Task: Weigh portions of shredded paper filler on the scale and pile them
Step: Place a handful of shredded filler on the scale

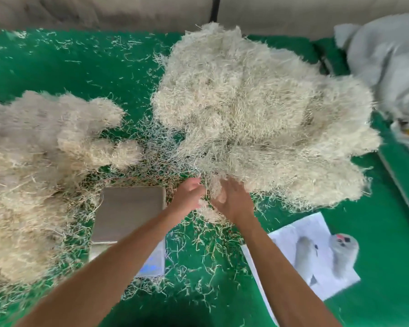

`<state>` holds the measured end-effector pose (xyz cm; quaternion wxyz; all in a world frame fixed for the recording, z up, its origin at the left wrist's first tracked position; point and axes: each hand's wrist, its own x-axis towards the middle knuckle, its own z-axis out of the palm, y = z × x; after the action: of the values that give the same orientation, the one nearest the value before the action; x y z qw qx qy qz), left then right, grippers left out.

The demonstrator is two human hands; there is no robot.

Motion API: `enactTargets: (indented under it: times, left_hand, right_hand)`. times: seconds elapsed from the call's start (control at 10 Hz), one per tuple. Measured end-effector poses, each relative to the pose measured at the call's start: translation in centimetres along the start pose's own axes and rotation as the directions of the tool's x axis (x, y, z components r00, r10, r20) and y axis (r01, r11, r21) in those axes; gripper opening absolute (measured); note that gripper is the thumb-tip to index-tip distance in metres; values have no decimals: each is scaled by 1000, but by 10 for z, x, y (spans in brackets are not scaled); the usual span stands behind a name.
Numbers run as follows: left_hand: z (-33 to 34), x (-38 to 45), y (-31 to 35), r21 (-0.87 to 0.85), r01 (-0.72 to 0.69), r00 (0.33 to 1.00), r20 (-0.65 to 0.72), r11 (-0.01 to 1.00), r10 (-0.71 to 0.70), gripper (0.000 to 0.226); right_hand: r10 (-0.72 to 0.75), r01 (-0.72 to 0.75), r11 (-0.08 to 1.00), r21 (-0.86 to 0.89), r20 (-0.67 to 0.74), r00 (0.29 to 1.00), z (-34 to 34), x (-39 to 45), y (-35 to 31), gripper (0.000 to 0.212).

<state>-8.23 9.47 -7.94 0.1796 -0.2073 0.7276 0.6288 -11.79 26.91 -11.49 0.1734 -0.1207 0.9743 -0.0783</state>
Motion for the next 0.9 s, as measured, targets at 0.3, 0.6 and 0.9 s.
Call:
enactTargets:
  times: [0.3, 0.6, 0.9]
  left_hand:
    - [10, -5, 11, -521, 359, 933, 223, 774, -283, 58]
    - [-88, 0, 63, -508, 155, 951, -156, 847, -268, 59]
    - [-154, -48, 97, -627, -72, 988, -150, 775, -29, 42]
  right_hand:
    - [-137, 241, 744, 623, -211, 968, -4, -7, -65, 49]
    - [-129, 156, 978, 139, -183, 975, -10, 24, -33, 68]
    - [132, -103, 988, 117, -275, 952, -58, 14, -72, 51]
